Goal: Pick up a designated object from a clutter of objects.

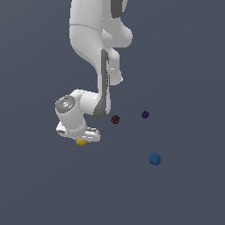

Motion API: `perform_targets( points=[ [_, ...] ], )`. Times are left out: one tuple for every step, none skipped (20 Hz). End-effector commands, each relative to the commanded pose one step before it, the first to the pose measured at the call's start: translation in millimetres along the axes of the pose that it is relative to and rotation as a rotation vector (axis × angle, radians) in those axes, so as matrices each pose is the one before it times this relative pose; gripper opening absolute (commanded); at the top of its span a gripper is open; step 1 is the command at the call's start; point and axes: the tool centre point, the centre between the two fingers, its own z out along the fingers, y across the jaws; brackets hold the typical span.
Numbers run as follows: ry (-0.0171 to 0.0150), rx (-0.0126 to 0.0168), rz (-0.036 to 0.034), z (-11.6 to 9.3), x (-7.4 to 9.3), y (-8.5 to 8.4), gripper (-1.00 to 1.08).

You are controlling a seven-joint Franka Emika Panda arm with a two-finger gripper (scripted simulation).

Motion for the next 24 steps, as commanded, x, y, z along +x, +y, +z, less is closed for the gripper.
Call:
perform_targets(
  points=[
    [0.00178, -0.00015, -0.00003, -7.30, -2.03, -0.16, -1.00],
    [0.00000, 0.00000, 0.00000, -3.55, -1.45, -0.11, -1.00],
    [0.00000, 0.00000, 0.00000, -3.98, -1.62, -0.13, -1.00],
    [0.00011, 0.00045, 0.00016, -4.44, -1.81, -0.02, -1.00],
    [0.00000, 0.00000, 0.00000, -4.84, -1.97, -0.16, -1.00],
    [0.00000, 0.00000, 0.00000, -5.27, -2.14, -0.17, -1.00],
    [0.00000, 0.00000, 0.00000, -5.70, -2.31, -0.18, -1.00],
    [-0.00001, 0.00047, 0.00012, -6.11, -2.50, -0.09, -1.00],
    [0.00000, 0.00000, 0.00000, -6.58, -2.66, -0.21, -1.00],
    [0.00000, 0.00000, 0.00000, -7.03, -2.84, -0.22, -1.00],
    [0.00000, 0.00000, 0.00000, -7.48, -3.01, -0.23, -1.00],
    [0.00000, 0.00000, 0.00000, -7.94, -3.19, -0.24, -1.00],
    [-0.00003, 0.00047, 0.00014, -8.32, -3.36, -0.12, -1.00],
    [0.00000, 0.00000, 0.00000, -8.49, -3.39, -0.25, -1.00],
    [0.00000, 0.00000, 0.00000, -8.54, -3.40, -0.24, -1.00],
    [0.00000, 0.00000, 0.00000, -8.58, -3.41, -0.23, -1.00],
    [0.00000, 0.00000, 0.00000, -8.63, -3.41, -0.23, -1.00],
    [0.00000, 0.00000, 0.00000, -8.69, -3.43, -0.22, -1.00],
    [0.00000, 0.00000, 0.00000, -8.75, -3.44, -0.21, -1.00],
    [0.00000, 0.00000, 0.00000, -8.82, -3.45, -0.20, -1.00],
    [0.00000, 0.00000, 0.00000, -8.90, -3.47, -0.19, -1.00],
    [0.00000, 0.00000, 0.00000, -8.99, -3.49, -0.18, -1.00],
    [0.00000, 0.00000, 0.00000, -9.08, -3.51, -0.17, -1.00],
    [-0.00013, -0.00040, 0.00025, -9.15, -3.53, -0.11, -1.00]
  ],
)
